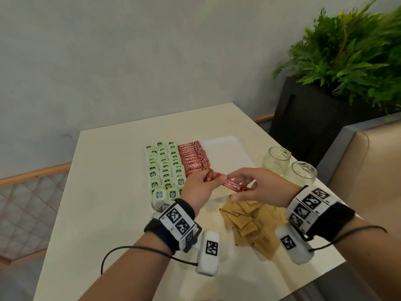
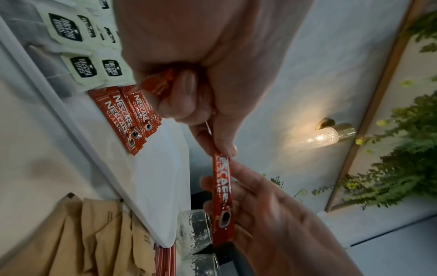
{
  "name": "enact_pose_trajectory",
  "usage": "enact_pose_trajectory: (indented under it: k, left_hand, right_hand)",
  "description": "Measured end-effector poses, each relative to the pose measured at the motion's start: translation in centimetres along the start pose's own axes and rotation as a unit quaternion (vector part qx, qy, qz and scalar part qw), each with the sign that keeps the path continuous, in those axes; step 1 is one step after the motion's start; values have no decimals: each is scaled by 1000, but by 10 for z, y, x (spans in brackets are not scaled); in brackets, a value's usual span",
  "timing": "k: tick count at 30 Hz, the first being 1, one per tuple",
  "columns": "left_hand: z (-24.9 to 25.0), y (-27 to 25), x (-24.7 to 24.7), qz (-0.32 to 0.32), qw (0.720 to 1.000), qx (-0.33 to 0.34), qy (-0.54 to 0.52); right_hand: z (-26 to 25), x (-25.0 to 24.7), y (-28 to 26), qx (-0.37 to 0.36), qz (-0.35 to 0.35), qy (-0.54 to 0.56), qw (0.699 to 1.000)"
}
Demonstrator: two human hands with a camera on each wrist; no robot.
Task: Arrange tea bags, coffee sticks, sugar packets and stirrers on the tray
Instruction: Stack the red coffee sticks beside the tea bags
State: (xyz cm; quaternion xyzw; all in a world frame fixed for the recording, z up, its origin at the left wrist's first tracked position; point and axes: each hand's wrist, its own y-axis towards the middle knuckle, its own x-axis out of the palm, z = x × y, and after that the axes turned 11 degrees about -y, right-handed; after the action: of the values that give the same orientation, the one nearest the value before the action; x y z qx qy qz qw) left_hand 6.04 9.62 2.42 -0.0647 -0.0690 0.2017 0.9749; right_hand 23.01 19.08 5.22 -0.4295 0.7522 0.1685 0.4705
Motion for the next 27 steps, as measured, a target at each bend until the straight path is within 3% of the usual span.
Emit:
enact_pose_trajectory:
  k: [4,9,15,18,22,27]
  left_hand:
    - [-1,3,0,17,1000,23,-11]
    - [9,11,-5,64,996,34,-54]
    - [5,23,-25,111,993,-9,-39]
    - [12,28,-44,124,991,-43,11]
    - [14,38,-73,148,986,-81,-8]
    - [9,38,-91,116,990,-76,-35]
  right_hand:
    - [-7,9,24,-2,16,51,999]
    - [-5,4,41,61,75,182,979]
    - [4,3,59,88,83,301,946]
    - [17,13,71,112,65,266,955]
    - [33,36,86,147,-22,100,984]
    - [39,59,104,181,-63,48,980]
